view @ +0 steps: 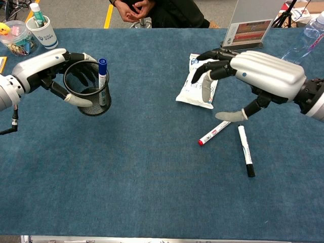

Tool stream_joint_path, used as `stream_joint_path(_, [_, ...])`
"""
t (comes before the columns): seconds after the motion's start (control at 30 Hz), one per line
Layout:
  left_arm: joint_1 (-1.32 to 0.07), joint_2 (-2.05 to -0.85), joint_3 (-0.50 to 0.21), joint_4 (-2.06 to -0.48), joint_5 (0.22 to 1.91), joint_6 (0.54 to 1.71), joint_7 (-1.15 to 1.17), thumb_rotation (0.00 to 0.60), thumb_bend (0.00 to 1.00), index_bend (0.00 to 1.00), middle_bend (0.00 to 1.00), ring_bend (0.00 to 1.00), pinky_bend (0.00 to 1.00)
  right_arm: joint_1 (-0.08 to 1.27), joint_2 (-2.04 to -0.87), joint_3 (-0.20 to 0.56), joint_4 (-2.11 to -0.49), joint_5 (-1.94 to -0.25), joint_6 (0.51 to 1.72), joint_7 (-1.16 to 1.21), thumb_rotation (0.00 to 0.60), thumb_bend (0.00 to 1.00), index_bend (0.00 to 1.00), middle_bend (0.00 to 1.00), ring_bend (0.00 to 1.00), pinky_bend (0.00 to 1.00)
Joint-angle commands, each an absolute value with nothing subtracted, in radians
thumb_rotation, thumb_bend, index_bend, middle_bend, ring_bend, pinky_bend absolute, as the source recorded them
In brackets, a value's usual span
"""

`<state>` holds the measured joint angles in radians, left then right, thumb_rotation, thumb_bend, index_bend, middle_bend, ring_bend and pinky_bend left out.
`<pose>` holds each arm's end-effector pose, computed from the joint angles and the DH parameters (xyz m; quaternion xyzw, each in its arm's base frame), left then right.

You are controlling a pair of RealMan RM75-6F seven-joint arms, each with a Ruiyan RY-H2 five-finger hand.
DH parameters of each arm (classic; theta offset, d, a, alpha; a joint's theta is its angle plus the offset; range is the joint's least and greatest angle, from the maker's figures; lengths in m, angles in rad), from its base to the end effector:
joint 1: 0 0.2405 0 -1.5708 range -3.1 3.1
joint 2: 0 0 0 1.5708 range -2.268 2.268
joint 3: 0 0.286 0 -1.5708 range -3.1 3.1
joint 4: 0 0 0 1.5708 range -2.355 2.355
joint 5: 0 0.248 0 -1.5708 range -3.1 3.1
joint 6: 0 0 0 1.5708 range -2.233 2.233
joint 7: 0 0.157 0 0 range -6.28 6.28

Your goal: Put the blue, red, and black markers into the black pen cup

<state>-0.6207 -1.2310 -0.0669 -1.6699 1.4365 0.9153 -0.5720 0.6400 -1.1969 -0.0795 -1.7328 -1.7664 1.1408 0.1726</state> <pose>-0.2118 0.3309 0.0145 -0.6295 -0.6014 -0.4409 0.2184 -0.1788 -0.2769 0.0232 0.7987 -0.3417 0.4444 0.2186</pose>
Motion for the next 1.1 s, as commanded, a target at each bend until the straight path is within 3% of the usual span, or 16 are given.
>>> stream_joint_path(0.03, [-0.618, -1.23, -0.065, -1.673, 1.438, 0.918, -0.571, 0.6, 0.06, 0.32, 0.34, 0.34, 0.34, 0.623, -1.197, -0.102, -1.695, -1.777, 1.13, 0.141, 0.6, 0.21, 0.51, 0.3, 0.08, 0.03])
stream_joint_path(0.6, [-0.613, -1.234, -0.055, -1.667, 1.447, 0.917, -0.582, 0.6, 0.06, 0.32, 0.33, 0.34, 0.34, 0.587, -1.425, -0.112, -1.403, -1.755, 1.049, -0.08, 0.6, 0.24, 0.51, 0.26, 0.08, 0.03])
stream_joint_path(1.1, [-0.613, -1.239, -0.045, -1.658, 1.463, 0.916, -0.598, 0.6, 0.06, 0.32, 0.33, 0.34, 0.33, 0.615, -1.519, -0.093, -1.337, -1.72, 0.977, -0.159, 0.6, 0.24, 0.51, 0.26, 0.08, 0.03])
